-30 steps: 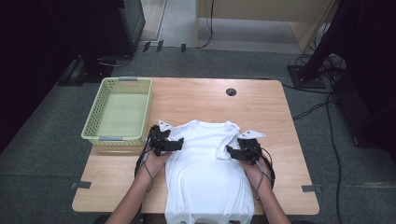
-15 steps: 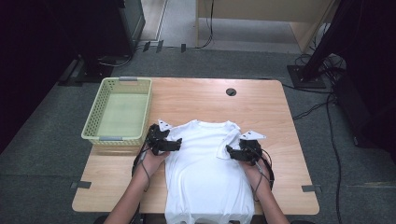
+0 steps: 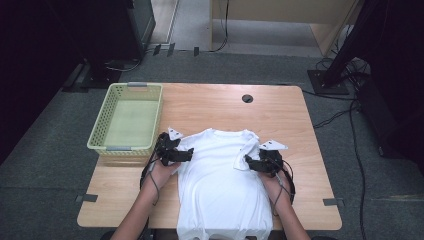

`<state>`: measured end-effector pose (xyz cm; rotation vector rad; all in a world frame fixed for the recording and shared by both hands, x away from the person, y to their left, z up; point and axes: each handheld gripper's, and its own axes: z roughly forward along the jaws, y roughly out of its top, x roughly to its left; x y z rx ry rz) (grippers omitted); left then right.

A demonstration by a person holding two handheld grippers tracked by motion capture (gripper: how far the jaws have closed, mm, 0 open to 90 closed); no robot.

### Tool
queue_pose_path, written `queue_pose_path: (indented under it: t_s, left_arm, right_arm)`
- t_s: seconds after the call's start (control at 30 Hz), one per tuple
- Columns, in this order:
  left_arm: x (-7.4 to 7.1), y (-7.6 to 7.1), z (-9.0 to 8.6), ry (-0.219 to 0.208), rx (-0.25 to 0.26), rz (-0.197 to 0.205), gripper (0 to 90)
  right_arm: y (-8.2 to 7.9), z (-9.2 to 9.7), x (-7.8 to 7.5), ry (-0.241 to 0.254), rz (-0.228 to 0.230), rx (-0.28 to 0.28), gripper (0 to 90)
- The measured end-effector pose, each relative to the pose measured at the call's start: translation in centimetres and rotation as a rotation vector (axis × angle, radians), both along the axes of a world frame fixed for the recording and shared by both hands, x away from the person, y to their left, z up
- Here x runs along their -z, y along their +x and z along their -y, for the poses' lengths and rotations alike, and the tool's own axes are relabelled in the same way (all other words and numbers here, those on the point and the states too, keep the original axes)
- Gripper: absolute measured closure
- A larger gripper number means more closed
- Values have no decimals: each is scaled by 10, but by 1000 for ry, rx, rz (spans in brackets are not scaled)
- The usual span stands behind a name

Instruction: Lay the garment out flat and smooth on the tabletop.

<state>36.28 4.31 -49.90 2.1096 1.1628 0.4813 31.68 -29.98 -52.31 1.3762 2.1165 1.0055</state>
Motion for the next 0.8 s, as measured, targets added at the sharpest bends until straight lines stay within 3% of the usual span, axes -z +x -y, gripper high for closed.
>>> queue_pose_path:
  t_s: [0.43,0.6,0.7,0.8]
  left_arm:
    - [2,0,0,7,19,-21,172]
    - [2,0,1,7,39,-13,173]
    - [1,-2,3,21,69,18,174]
    - [1,-3,4,21,67,15,173]
  right_arm:
    - [0,10,0,-1,-5,20,316]
    - [0,14,0,2,-5,28,316]
    - [0,15,0,2,-5,30,316]
    - [0,18,-1,1,-7,36,316]
